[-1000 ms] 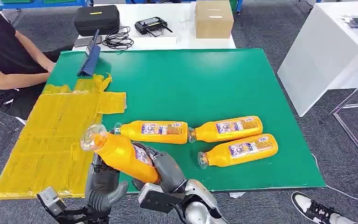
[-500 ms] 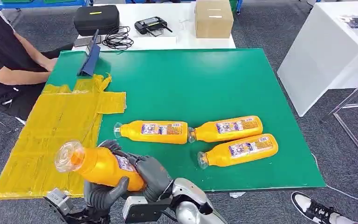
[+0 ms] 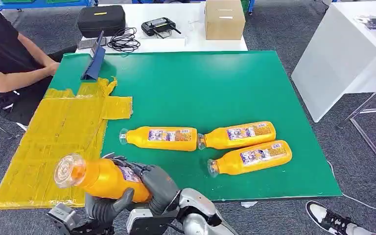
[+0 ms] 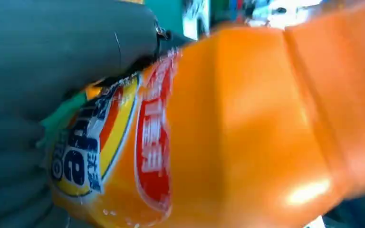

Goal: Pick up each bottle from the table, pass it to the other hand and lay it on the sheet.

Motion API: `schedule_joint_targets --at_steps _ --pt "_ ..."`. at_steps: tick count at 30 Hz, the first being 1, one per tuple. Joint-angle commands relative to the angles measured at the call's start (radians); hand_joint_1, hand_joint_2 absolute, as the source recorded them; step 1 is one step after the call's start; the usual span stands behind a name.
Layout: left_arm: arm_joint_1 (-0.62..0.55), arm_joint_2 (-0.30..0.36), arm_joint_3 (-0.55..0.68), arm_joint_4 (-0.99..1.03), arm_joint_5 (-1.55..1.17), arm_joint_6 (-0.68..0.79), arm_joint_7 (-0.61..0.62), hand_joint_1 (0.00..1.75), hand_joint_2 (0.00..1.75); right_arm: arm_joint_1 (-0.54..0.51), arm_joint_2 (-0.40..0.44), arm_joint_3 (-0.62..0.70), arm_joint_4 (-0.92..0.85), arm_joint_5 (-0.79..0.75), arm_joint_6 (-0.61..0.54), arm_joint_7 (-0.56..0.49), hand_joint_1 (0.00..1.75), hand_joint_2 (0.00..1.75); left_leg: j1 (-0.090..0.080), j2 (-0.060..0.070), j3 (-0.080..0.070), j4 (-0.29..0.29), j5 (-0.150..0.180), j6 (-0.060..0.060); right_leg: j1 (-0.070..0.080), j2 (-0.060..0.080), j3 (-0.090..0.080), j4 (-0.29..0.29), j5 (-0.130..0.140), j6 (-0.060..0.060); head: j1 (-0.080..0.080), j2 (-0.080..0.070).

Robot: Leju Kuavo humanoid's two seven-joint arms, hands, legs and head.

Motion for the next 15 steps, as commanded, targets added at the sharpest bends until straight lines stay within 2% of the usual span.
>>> schedule_joint_targets --at_steps 1,4,9,10,12,14,15 --pt "-0.040 0.019 0.070 -0.066 -0.338 0.317 -0.012 1.75 1.75 0.084 -0.095 -0.022 -0.113 0.079 -0.056 0.042 0.00 1.75 0.000 -0.006 0.003 -0.003 0.000 0.001 0.000 -0.002 0.004 -0.003 -0.001 0.000 0.000 0.000" --pt "-0.036 0.029 0.119 -0.061 -0.507 0.432 0.012 1.75 1.75 0.123 -0.122 -0.060 -0.201 0.106 -0.082 0.053 0.00 1.75 0.000 -0.004 0.002 -0.003 0.000 0.001 0.000 -0.002 0.003 -0.002 -0.001 0.000 0.000 0.000" --pt "-0.074 0.048 0.166 -0.009 -0.653 0.548 0.038 1.75 1.75 0.114 -0.149 -0.107 -0.253 0.079 -0.063 0.046 0.00 1.75 0.000 -0.003 0.000 -0.002 0.000 0.001 0.000 0.000 0.001 -0.002 0.000 0.000 0.000 0.000" --pt "-0.097 0.068 0.176 0.033 -0.767 0.593 0.097 1.75 1.75 0.107 -0.158 -0.112 -0.269 0.078 -0.063 0.036 0.00 1.75 0.000 -0.005 0.002 -0.003 0.001 0.001 0.000 -0.001 0.003 -0.003 0.000 0.000 0.000 0.000" --pt "-0.119 0.083 0.179 0.067 -0.779 0.610 0.107 1.75 1.75 0.102 -0.166 -0.116 -0.286 0.076 -0.058 0.032 0.00 1.75 -0.001 -0.003 0.000 -0.002 0.001 0.001 -0.001 -0.001 0.000 -0.001 0.000 0.000 0.000 0.000" --pt "-0.155 0.120 0.196 0.150 -0.971 0.691 0.209 1.75 1.75 0.088 -0.180 -0.114 -0.306 0.068 -0.053 0.019 0.00 1.75 -0.001 -0.004 0.001 -0.003 0.001 0.001 -0.001 -0.001 0.002 -0.002 0.000 0.000 0.000 0.000" --pt "-0.170 0.134 0.205 0.184 -0.984 0.707 0.218 1.75 1.75 0.084 -0.183 -0.116 -0.314 0.064 -0.049 0.015 0.00 1.75 -0.001 -0.006 0.003 -0.005 0.002 0.001 -0.001 -0.002 0.004 -0.004 0.000 0.000 0.000 0.000"
